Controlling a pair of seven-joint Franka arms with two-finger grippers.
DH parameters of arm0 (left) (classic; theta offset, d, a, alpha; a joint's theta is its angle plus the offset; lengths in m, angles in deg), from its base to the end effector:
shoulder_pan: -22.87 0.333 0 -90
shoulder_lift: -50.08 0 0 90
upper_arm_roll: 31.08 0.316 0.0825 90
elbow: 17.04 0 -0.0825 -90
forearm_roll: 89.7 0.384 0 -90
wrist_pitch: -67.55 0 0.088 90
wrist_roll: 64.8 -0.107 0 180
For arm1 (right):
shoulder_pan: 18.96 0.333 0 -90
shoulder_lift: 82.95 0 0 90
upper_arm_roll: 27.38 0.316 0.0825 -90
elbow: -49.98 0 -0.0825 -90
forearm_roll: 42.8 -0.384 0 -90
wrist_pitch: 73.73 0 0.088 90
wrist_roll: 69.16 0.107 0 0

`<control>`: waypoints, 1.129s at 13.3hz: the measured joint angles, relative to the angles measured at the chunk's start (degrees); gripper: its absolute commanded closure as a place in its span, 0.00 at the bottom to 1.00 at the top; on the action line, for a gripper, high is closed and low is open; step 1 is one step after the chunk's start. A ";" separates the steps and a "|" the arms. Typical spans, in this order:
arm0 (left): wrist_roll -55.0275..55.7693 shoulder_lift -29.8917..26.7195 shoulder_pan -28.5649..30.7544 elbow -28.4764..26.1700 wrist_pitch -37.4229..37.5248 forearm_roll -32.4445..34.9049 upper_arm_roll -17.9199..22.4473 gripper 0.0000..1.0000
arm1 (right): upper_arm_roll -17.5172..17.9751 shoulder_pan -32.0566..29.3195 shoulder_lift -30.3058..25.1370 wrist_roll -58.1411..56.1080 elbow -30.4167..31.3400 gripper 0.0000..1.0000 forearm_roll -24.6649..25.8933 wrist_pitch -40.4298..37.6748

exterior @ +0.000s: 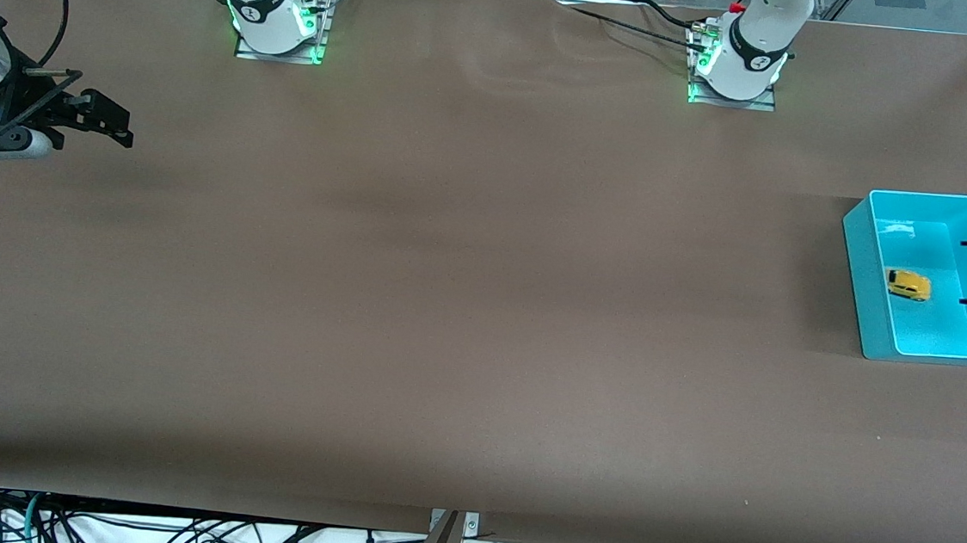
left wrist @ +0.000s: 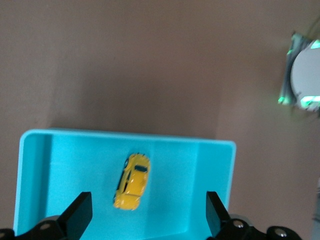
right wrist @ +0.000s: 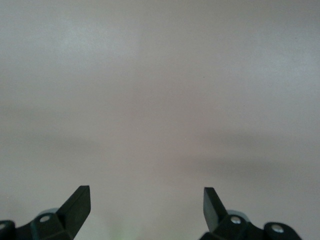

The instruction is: Wind and store yellow beetle car

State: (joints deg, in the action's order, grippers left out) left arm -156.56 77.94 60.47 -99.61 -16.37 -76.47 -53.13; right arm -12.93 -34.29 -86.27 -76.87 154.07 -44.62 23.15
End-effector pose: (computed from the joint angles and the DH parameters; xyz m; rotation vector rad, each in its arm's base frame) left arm 0.5966 0.2333 0.3988 2.1814 -1.7519 -0.4149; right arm 0.5377 -0.0023 0.5488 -3.1126 -0.1767 0.1064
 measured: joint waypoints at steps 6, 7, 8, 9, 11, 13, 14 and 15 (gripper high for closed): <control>34.67 -1.75 -4.51 8.97 12.85 -2.03 -11.59 0.00 | -0.01 -0.01 0.00 0.00 0.00 0.00 0.00 -0.48; 40.19 -2.95 -4.55 9.21 13.20 -3.44 -12.77 0.00 | -0.01 -0.01 0.00 0.00 0.00 0.00 0.00 -0.51; 45.57 -4.12 -4.56 9.28 13.41 -4.40 -13.93 0.00 | -0.01 -0.01 0.00 0.00 0.00 0.00 0.00 -0.53; 51.43 -4.95 -4.57 9.30 13.49 -4.73 -15.26 0.00 | -0.01 -0.01 0.00 0.00 0.00 0.00 0.00 -0.57; 64.86 -5.93 -4.62 9.33 13.53 -4.77 -18.30 0.00 | -0.01 -0.01 0.00 0.00 0.00 0.00 0.00 -0.63; 74.13 -6.95 -5.50 9.31 12.84 -5.52 -19.34 0.00 | -0.01 -0.01 0.01 0.00 0.00 0.00 0.00 -0.66; 76.70 -7.86 -7.10 9.27 11.12 -5.64 -18.71 0.00 | -0.01 -0.02 0.01 0.00 0.00 0.00 0.00 -0.67; 78.84 -9.34 -10.59 8.90 9.34 -6.13 -15.62 0.00 | -0.01 -0.02 0.01 0.00 0.00 0.00 0.00 -0.68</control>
State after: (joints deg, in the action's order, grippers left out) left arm -77.72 68.60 49.88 -90.71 -7.04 -82.59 -68.75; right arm -12.95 -34.31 -86.26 -76.87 154.07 -44.62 22.47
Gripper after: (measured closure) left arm 0.000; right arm 0.000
